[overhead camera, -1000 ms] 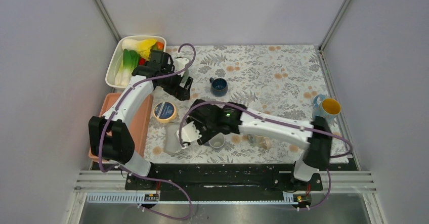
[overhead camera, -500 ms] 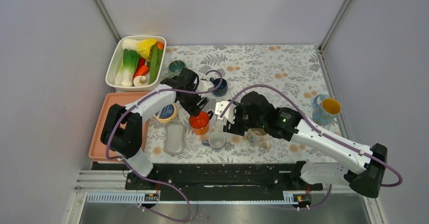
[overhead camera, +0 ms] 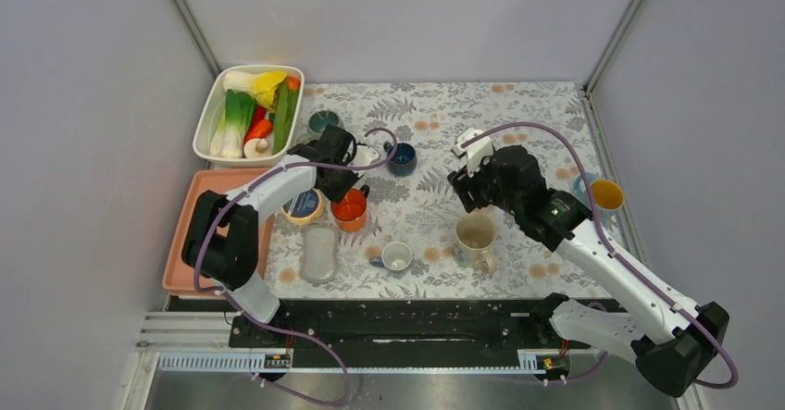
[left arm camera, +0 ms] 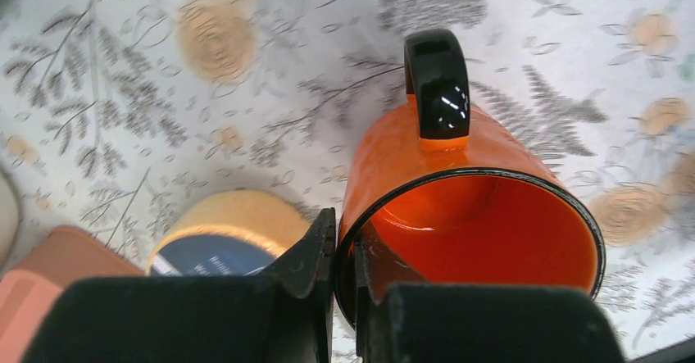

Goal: Turn the mug right side up

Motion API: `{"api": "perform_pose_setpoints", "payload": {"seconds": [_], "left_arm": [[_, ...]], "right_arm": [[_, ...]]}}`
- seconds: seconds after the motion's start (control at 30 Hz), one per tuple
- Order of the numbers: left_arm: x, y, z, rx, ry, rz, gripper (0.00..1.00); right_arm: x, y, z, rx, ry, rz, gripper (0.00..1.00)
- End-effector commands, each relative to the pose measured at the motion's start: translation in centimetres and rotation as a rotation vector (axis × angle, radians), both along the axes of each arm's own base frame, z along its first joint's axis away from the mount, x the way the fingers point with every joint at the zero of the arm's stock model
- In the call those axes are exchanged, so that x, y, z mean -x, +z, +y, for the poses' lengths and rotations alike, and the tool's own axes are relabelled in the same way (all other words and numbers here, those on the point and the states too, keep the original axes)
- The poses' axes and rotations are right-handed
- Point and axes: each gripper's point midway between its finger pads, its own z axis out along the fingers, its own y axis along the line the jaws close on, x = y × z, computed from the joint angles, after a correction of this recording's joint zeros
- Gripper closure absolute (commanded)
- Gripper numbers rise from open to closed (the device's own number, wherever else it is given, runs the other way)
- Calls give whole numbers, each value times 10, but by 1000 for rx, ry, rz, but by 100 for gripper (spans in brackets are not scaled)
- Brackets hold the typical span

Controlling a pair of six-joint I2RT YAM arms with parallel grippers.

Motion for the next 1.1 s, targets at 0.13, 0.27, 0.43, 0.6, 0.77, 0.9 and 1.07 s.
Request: {"api": "perform_pose_setpoints", "payload": {"seconds": [0.13, 0.27, 0.43, 0.6, 0.77, 0.9, 1.07], "left_arm": [[-40, 12, 61, -46, 135, -103, 99], [-42, 13, 56, -3, 124, -87, 80], [-52, 39, 59, 101, 165, -118, 28], [-79, 109, 82, 271, 319, -344, 15], [-81, 167, 123, 341, 532, -689, 1], [-65, 171, 133, 380, 585, -841, 1], [-43, 144, 139, 398, 651, -844, 1]], "right_arm": [[-51, 5, -81, -181, -473, 4, 32], [-54, 2, -95, -198, -515, 13, 32], [-54, 1, -108, -239, -570, 22, 29], [-52, 12, -137, -296, -689, -13, 20], [-45, 17, -170, -322, -820, -66, 4], [-33, 15, -184, -383, -879, -105, 1], [-18, 1, -193, -387, -891, -165, 1]]}}
